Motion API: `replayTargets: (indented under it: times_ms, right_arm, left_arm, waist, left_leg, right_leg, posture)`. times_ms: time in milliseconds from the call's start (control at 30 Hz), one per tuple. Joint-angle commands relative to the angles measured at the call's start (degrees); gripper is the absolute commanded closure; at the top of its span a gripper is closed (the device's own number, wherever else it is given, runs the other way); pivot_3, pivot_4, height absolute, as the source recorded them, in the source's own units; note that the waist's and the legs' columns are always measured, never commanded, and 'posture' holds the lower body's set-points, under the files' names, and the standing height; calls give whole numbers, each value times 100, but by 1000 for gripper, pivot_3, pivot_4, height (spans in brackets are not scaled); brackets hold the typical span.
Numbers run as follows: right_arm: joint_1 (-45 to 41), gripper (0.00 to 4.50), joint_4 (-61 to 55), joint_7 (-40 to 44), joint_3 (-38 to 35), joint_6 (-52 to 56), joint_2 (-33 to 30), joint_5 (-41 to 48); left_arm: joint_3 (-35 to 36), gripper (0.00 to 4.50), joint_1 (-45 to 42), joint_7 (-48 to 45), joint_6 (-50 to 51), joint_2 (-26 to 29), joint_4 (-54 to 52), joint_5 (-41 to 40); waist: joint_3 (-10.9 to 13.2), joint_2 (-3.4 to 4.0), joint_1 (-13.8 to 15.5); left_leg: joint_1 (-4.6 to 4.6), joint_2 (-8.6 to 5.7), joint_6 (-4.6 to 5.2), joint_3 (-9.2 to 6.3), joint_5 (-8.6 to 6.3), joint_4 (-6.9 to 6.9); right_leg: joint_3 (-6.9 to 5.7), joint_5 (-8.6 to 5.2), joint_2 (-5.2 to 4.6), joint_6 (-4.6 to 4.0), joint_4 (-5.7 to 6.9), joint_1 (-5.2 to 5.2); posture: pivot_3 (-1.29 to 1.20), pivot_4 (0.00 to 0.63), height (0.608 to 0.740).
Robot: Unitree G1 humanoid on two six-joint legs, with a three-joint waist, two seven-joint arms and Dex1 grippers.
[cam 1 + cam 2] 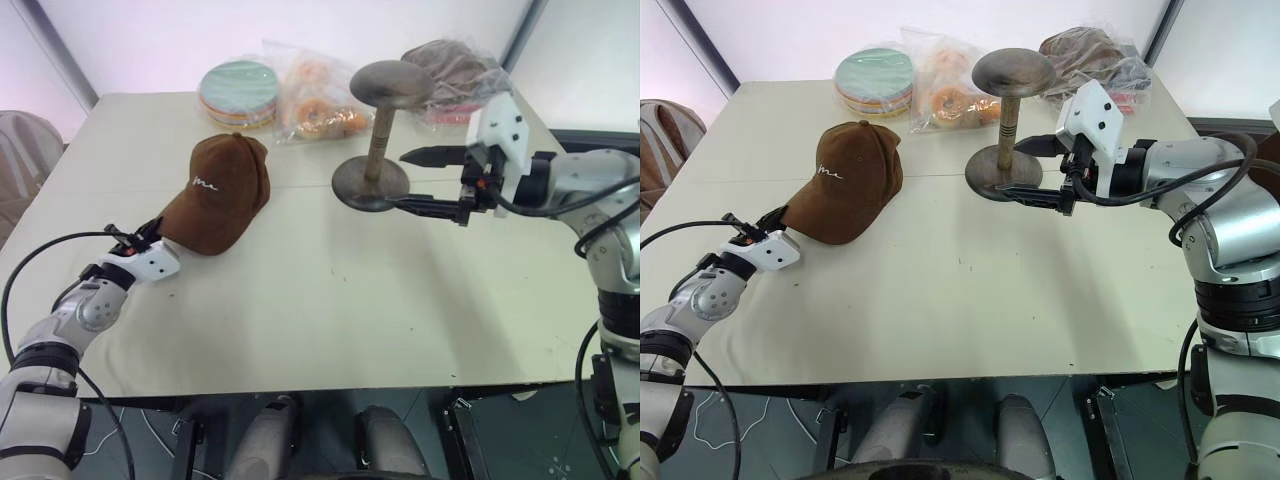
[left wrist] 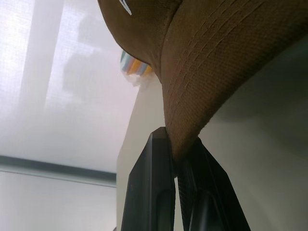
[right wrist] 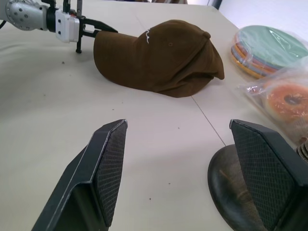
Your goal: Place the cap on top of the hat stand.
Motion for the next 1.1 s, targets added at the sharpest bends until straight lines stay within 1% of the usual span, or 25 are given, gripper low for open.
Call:
replayTargets:
  times_ms: [33,167,267,367,500,667,800,933,1100]
  right_arm:
    - [-121,993,-160,-36,-138,-140,-28,0]
    - [-127,993,-128,-38,-123,-184,-24,-16]
    - [-135,993,-109,-34,-123,-208,-38,-16]
    - [-160,993,-45,-12,-113,-260,-56,-51]
    - [-226,993,26,-2,-141,-301,-91,-93]
    - [-327,993,132,-122,-315,-253,-182,-120]
    - [-285,993,196,-161,-403,-271,-321,-156]
    - [-259,993,273,-201,-455,-286,-424,-217]
    - [-156,993,268,-249,-592,-240,-586,-260]
  left_arm:
    - [-12,4479,56,119,-76,19,-48,-48]
    - [135,4479,54,200,-46,23,-126,-204]
    - [339,4479,102,202,-26,-18,-434,-477]
    - [673,4479,224,102,203,-262,-1142,-981]
    - [1022,4479,435,76,971,-772,-2416,-1335]
    - [1200,4479,445,193,2283,-1544,-4024,-1165]
    - [1176,4479,231,300,3328,-2153,-4919,-907]
    - [981,4479,-256,453,4070,-2727,-5238,-641]
    - [708,4479,-883,685,4320,-3290,-5013,-420]
  waist:
    - [0,0,-6]
    - [0,0,-14]
    - [1,-1,-25]
    - [1,-1,-20]
    - [1,-2,-23]
    - [0,-3,-22]
    - [1,-6,-16]
    - [3,-9,-7]
    - [5,-13,17]
  left_leg:
    - [0,0,0,0,0,0]
    - [-1,0,0,0,0,0]
    - [-3,0,0,0,0,0]
    - [-8,1,-1,1,0,0]
    - [-12,0,-1,0,1,6]
    - [-14,1,-1,0,1,11]
    - [-16,1,-1,1,1,17]
    - [-26,3,0,-1,0,47]
    - [-40,2,4,-1,-3,77]
  right_leg:
    - [0,0,0,0,1,-1]
    - [0,0,1,0,2,-2]
    - [1,0,1,0,2,-6]
    - [3,0,1,0,4,-11]
    - [5,0,0,0,4,-11]
    - [3,0,3,0,9,-13]
    - [2,0,5,0,9,-11]
    - [-2,0,11,1,20,-10]
    - [-6,-1,11,3,27,-8]
  posture:
    - [0,150,740]
    - [0,150,740]
    - [0,150,740]
    - [0,150,740]
    - [0,150,740]
    - [0,150,740]
    - [0,150,740]
    - [0,150,740]
    - [0,150,740]
